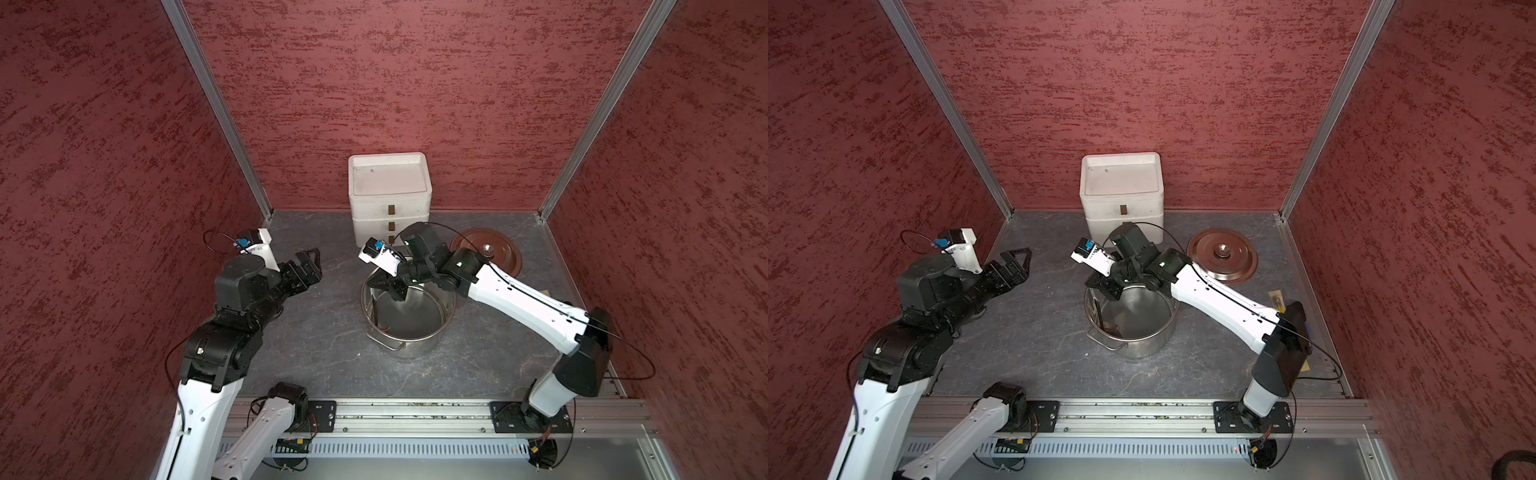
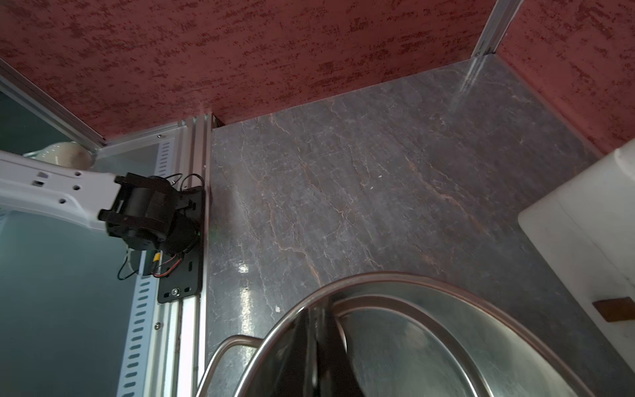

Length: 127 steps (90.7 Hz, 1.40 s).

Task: Stir the soup with a spoon
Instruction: Stir the soup in the pan with a stick.

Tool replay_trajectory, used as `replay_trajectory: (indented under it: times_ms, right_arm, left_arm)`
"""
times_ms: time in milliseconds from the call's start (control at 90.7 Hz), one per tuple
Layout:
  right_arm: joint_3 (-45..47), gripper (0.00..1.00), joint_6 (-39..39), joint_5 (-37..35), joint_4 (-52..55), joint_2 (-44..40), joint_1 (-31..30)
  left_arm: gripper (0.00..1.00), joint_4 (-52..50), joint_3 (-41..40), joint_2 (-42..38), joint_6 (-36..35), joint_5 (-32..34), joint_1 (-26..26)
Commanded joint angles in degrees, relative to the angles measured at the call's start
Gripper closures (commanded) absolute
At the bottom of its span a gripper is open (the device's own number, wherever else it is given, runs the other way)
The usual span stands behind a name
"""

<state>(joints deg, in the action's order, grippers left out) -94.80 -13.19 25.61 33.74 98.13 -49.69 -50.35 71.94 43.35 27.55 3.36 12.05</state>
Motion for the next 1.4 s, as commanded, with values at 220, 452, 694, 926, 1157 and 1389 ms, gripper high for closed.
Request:
replay_trajectory:
  times_ms: [220, 452, 694, 926, 1157, 1389]
  right_arm:
    - [-10.13, 1.0, -1.22, -5.43, -2.22, 6.67, 7.1]
    - [-5.16, 1.0, -1.57, -7.51, -1.77, 1.99, 14.88]
    - [5.6, 1.0, -2.27, -8.38, 0.83, -9.03, 21.63]
    - [16.81, 1.0, -2.52, -3.36, 6.43, -20.81, 22.09]
    - [24.37, 1.0, 1.4, 6.81, 5.3, -27.99, 19.58]
    - [24.32, 1.0, 6.23, 10.58, -1.2, -26.13, 12.47]
  left_arm:
    - [0.0, -0.61, -0.32, -0.61, -0.79, 1.21, -0.34]
    - [0.0, -0.39, -0.2, -0.32, -1.14, 1.54, -0.33]
    - [0.0, 0.15, 0.02, 0.07, -1.49, 1.44, -0.36]
    - [0.0, 0.3, -0.22, 0.33, -1.54, 1.33, -0.33]
    - [0.0, 1.82, 0.12, 1.6, -1.94, 0.79, -0.32]
    - [0.0, 3.13, -0.2, 2.48, -1.92, 0.16, -0.36]
